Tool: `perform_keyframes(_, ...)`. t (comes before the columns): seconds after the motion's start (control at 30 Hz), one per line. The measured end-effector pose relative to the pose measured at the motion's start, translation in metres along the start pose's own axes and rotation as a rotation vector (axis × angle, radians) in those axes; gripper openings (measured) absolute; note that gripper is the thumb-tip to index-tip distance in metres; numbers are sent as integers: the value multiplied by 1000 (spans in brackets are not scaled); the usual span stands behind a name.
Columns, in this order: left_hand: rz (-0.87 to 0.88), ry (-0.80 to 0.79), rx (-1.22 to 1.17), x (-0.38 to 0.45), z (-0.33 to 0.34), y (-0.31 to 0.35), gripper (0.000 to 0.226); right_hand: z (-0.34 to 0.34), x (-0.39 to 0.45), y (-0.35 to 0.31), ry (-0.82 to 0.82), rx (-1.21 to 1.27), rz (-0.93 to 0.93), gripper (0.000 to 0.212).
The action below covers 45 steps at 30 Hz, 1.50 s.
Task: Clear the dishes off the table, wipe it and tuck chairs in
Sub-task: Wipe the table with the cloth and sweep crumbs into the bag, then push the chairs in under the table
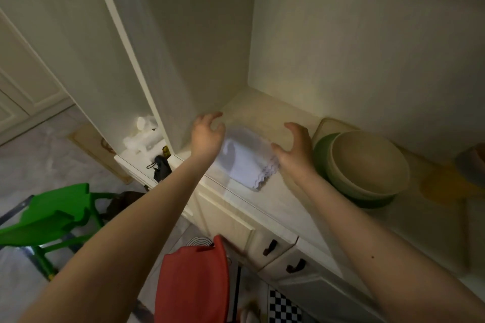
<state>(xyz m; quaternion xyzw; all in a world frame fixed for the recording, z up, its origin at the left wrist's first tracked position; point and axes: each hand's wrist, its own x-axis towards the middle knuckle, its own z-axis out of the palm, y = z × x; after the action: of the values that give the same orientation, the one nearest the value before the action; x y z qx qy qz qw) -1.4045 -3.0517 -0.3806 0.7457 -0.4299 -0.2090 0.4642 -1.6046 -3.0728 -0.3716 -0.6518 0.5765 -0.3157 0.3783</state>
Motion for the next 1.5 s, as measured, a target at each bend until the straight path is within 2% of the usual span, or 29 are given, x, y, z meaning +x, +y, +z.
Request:
perform_keyframes(0.07,211,-70,184,-8,4,-18,26,3,3,13,-41,-195,-161,53)
perform_keyframes(0.13,368,-220,379,-16,7,-41,29,10,6,24,-183,-360,-284,55)
perform_keyframes(0.23,410,-373,559,-21,8,-60,53,20,7,32,-446,-619,-278,67)
perform_keyframes(0.27,421,-387,592,-19,8,-62,60,21,8,33,-476,-675,-275,68)
perform_keyframes(0.4,385,-412,689,-15,6,-57,58,24,18,25,-467,-727,-297,65)
perform_keyframes(0.57,399,-242,536,-30,-9,-53,47,32,19,8,-312,-613,-417,43)
perform_keyframes(0.67,436,-136,502,-50,-33,-58,39,51,10,-4,-299,-483,-492,30)
perform_keyframes(0.8,256,-71,494,-81,-74,-67,27,87,-12,-28,-379,-407,-627,15)
perform_keyframes(0.93,130,11,569,-120,-125,-90,20,122,-43,-57,-510,-415,-682,11)
perform_keyframes(1.3,-329,294,525,-287,-287,-161,28,239,-198,-125,-863,-419,-861,13)
perform_keyframes(1.5,-584,429,466,-393,-345,-194,43,286,-297,-142,-1055,-430,-956,15)
